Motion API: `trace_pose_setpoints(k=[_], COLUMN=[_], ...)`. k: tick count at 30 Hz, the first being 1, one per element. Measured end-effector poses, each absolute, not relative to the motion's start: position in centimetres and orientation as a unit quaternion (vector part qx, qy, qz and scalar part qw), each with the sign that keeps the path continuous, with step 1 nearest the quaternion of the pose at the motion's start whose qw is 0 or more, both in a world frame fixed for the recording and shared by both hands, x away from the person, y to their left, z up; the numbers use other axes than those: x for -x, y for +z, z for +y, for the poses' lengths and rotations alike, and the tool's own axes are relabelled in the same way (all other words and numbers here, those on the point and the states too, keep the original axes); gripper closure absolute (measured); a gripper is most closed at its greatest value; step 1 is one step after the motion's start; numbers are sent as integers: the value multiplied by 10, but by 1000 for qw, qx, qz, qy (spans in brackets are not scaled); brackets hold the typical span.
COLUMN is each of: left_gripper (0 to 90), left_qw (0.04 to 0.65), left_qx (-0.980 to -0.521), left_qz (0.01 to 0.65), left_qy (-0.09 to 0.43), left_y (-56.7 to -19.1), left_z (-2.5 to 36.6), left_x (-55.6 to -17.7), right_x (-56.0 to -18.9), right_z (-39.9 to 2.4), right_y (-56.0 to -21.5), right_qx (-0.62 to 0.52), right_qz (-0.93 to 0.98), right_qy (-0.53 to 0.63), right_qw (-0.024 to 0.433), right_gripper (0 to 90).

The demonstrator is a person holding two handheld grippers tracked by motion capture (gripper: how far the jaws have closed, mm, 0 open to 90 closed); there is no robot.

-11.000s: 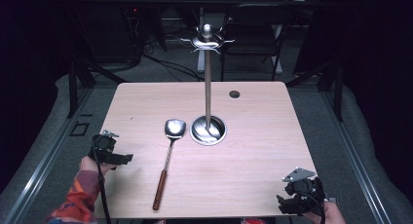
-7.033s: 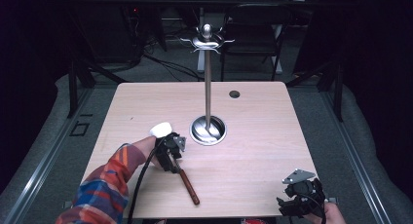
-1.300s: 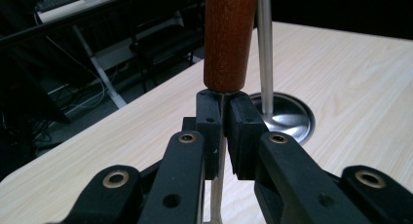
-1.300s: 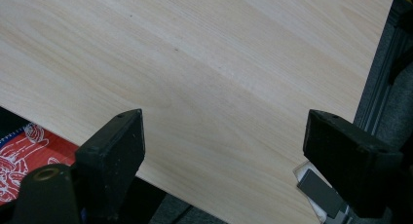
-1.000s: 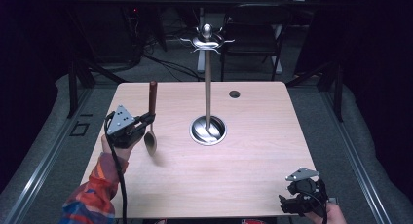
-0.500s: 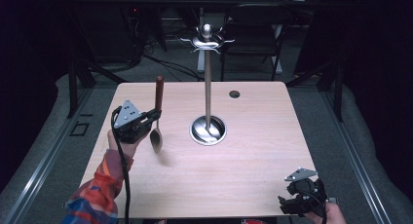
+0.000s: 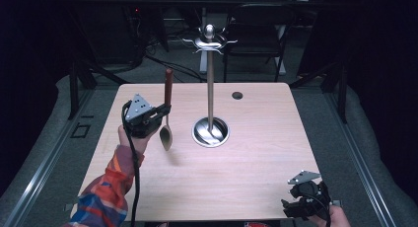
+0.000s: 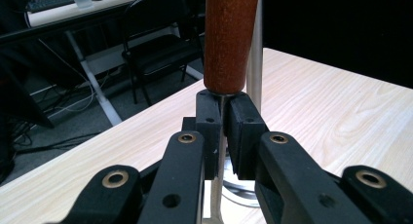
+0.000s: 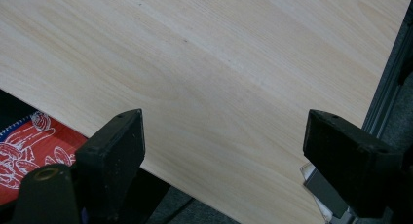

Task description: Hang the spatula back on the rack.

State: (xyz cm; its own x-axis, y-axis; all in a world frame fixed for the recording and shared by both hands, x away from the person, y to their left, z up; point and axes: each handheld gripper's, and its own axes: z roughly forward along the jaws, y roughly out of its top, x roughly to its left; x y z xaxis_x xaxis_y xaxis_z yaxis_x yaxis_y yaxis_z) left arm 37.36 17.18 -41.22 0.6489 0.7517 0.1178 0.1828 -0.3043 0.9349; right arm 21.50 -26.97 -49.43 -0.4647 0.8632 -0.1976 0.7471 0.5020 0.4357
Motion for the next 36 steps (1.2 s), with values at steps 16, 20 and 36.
trace_pose_setpoints(k=[16,20,36], left_gripper=[842,842,842], left_qw=[521,520,524], left_qx=[-744,-746,-749], left_qz=[310,310,303], left_qy=[279,277,268], left_y=[-397,-396,-382], left_z=[152,147,134], left_x=[-387,-391,-401], right_x=[-215,-215,-215], right_z=[-270,-270,-270], right_y=[-495,-494,-494], right_qx=[-477,-476,-477], right_qz=[843,845,845], right_qy=[145,141,142], right_qw=[200,199,197], right_gripper=[150,150,150])
